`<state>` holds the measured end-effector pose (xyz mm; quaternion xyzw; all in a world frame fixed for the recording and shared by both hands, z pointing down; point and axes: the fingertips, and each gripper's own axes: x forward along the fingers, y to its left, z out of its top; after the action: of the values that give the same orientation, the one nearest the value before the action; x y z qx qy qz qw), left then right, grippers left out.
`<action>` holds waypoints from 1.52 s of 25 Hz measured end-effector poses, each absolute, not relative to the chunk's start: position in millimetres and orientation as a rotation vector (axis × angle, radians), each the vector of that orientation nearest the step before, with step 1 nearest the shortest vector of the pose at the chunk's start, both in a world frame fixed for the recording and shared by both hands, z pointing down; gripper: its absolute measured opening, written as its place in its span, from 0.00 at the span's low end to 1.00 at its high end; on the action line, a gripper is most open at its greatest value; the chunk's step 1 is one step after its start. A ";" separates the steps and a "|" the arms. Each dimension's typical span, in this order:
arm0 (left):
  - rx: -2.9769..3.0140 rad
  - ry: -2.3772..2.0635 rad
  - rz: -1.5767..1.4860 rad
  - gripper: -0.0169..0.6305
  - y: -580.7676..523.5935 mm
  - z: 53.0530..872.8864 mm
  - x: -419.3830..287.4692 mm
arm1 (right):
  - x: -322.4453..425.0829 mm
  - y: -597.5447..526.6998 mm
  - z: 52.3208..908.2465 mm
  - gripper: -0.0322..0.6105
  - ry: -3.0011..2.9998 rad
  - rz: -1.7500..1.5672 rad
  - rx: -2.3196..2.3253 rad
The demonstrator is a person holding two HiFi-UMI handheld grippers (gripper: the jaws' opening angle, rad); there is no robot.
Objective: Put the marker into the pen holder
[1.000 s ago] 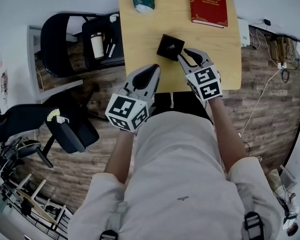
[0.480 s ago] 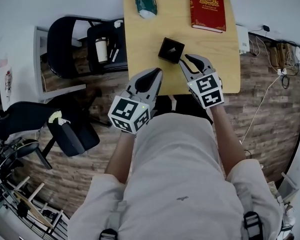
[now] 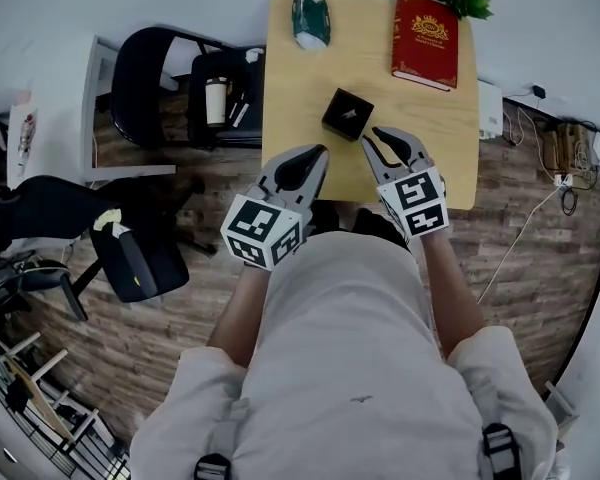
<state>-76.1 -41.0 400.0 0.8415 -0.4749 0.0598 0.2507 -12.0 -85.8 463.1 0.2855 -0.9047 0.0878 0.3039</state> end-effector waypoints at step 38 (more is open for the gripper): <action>2.218 -1.569 0.139 0.05 53.0 359.8 33.6 | 85.8 16.8 360.2 0.06 -2.636 -0.019 0.578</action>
<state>33.6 53.0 359.8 0.7972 -0.5641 0.0499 0.2091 85.8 16.8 360.2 0.2090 -0.9529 -0.0068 0.2198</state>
